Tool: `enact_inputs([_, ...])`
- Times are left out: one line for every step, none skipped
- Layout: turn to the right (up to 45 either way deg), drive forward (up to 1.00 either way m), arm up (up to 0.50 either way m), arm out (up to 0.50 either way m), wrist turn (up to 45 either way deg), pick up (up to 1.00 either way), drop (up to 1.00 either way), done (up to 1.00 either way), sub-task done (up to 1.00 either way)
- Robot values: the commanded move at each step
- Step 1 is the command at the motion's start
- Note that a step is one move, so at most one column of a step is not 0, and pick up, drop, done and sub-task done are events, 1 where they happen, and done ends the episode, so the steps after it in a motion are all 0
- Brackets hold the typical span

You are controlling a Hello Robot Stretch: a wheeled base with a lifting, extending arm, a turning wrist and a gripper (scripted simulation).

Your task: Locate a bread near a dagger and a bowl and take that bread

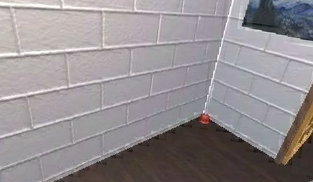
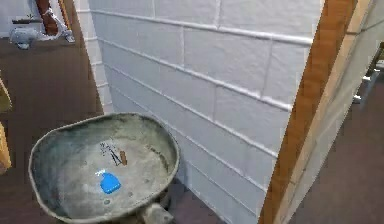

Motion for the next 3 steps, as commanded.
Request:
enact_inputs([0.0, 0.70, 0.00, 0.00, 0.0, 0.00, 0.00, 0.00, 0.00])
enact_inputs([45.0, 0.00, 0.00, 0.00, 0.0, 0.00, 0.00, 0.00, 0.00])
enact_inputs([0.0, 1.00, 0.00, 0.00, 0.0, 0.00, 0.00, 0.00, 0.00])
